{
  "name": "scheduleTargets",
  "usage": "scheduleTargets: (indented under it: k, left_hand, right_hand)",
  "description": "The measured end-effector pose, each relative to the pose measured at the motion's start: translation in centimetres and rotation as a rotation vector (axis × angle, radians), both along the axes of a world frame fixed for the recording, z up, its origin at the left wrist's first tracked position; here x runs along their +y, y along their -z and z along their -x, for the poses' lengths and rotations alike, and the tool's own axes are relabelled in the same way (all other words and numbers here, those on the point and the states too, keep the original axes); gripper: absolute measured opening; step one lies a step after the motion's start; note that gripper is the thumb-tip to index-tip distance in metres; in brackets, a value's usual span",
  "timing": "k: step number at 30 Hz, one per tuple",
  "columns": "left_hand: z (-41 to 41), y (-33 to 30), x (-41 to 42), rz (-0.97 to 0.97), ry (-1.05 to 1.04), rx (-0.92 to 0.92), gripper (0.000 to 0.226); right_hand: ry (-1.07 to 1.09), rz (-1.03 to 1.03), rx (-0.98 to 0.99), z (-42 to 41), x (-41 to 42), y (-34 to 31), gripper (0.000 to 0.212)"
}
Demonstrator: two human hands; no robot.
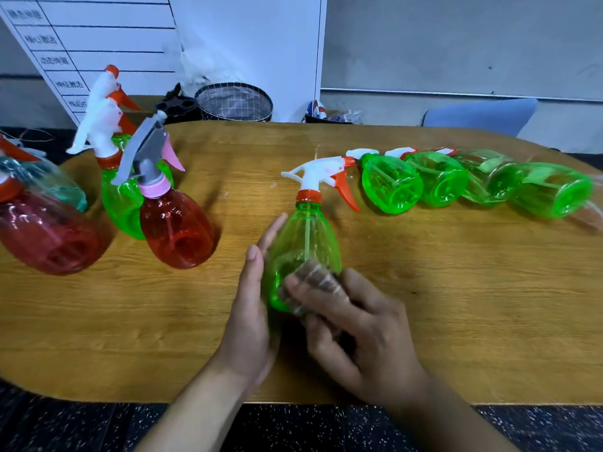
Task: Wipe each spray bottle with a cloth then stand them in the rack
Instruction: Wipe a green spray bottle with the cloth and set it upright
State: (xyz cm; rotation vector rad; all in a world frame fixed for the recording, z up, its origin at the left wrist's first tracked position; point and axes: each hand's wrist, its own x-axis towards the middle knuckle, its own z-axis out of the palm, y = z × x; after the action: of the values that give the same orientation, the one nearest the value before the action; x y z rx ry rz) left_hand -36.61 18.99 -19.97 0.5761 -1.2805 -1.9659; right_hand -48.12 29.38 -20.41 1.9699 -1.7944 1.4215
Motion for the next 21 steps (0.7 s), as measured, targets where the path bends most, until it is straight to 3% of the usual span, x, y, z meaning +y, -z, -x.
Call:
scheduleTargets:
  k: [2,5,9,14,21]
  left_hand:
    - [0.0,-0.1,0.1,-0.023,-0.006,0.005,0.062]
    - [-0.2,-0.4,0.3,-0.021,-0.020,-0.008,0.060]
    - [-0.4,-0.7,0.1,0.028,0.001,-0.042,0.092]
    - [-0.2,-0.3,-0.1,0.019,0.035,-0.023,0.074]
    - [0.0,0.4,0.3,0.076,0.081,-0.070,0.070]
  right_hand:
    - [-0.055,0.008,0.078,-0.6,0.1,0.2,0.032]
    - [-0.033,0.044,-0.067,-0.5,0.2,-0.4,0.031]
    - [0.128,0.130,-0.503,0.8,-0.7,-0.9,0.028]
    - [0.194,0.143,-1.074,1.7,-2.3,-0.5,0.028]
    - [0.141,0.205,-1.041,1.9,-2.4,-0.7,0.028]
